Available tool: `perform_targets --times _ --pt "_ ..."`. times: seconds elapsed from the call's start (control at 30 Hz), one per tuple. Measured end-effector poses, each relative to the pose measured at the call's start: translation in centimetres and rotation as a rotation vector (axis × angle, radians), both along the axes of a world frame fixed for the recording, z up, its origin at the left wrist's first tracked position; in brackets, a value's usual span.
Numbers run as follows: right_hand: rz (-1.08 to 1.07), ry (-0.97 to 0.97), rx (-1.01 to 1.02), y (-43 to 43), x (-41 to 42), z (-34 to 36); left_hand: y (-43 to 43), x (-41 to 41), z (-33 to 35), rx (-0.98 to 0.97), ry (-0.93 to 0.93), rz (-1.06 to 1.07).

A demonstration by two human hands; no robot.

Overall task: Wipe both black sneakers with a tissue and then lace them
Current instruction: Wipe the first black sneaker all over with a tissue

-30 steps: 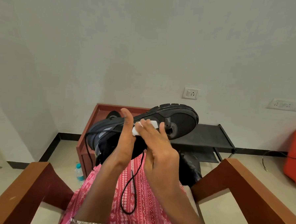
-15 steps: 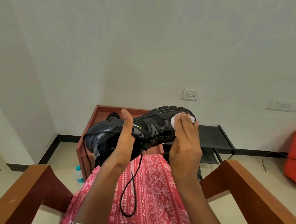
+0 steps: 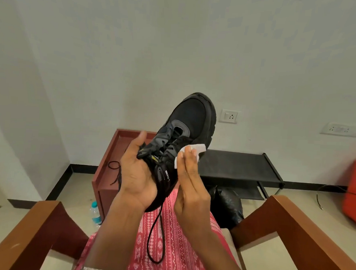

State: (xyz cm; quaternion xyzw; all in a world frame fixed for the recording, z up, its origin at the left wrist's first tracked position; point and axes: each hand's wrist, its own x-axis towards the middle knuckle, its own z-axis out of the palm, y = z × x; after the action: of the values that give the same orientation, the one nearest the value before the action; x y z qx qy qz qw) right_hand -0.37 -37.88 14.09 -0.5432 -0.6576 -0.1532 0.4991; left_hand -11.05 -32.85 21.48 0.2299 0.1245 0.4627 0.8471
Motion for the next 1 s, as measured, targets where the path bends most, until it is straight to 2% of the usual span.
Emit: perform_targets --times 0.2,0.3,0.5,0.6,0.67,0.77,0.87,0.93,1.0 --pt "0.037 -0.012 0.019 3.0 3.4 1.9 -0.6 0.9 0.1 0.013 -0.005 -0.124" --pt "0.059 -0.019 0.022 3.6 4.3 2.5 -0.6 1.0 -0.2 0.085 0.156 -0.14" --pt "0.122 0.016 0.02 5.0 5.5 4.0 -0.1 0.3 -0.5 0.249 0.512 0.018" --pt "0.168 0.121 0.009 5.2 6.1 5.3 0.2 -0.4 -0.7 0.279 0.592 -0.022" --pt "0.175 0.265 -0.007 5.0 6.5 6.2 0.4 -0.3 -1.1 0.264 0.636 0.017" --pt "0.141 0.468 -0.064 3.8 6.4 7.1 0.7 0.3 -1.7 0.188 0.604 0.083" --pt "0.097 0.551 -0.065 1.4 5.0 7.0 1.0 1.0 -1.8 0.05 0.507 0.175" --pt "0.104 0.516 -0.043 -0.5 3.1 6.0 1.1 1.2 -1.8 0.002 0.47 0.239" --pt "0.106 0.376 -0.02 -2.0 1.0 4.1 1.3 1.2 -1.7 -0.088 0.427 0.27"
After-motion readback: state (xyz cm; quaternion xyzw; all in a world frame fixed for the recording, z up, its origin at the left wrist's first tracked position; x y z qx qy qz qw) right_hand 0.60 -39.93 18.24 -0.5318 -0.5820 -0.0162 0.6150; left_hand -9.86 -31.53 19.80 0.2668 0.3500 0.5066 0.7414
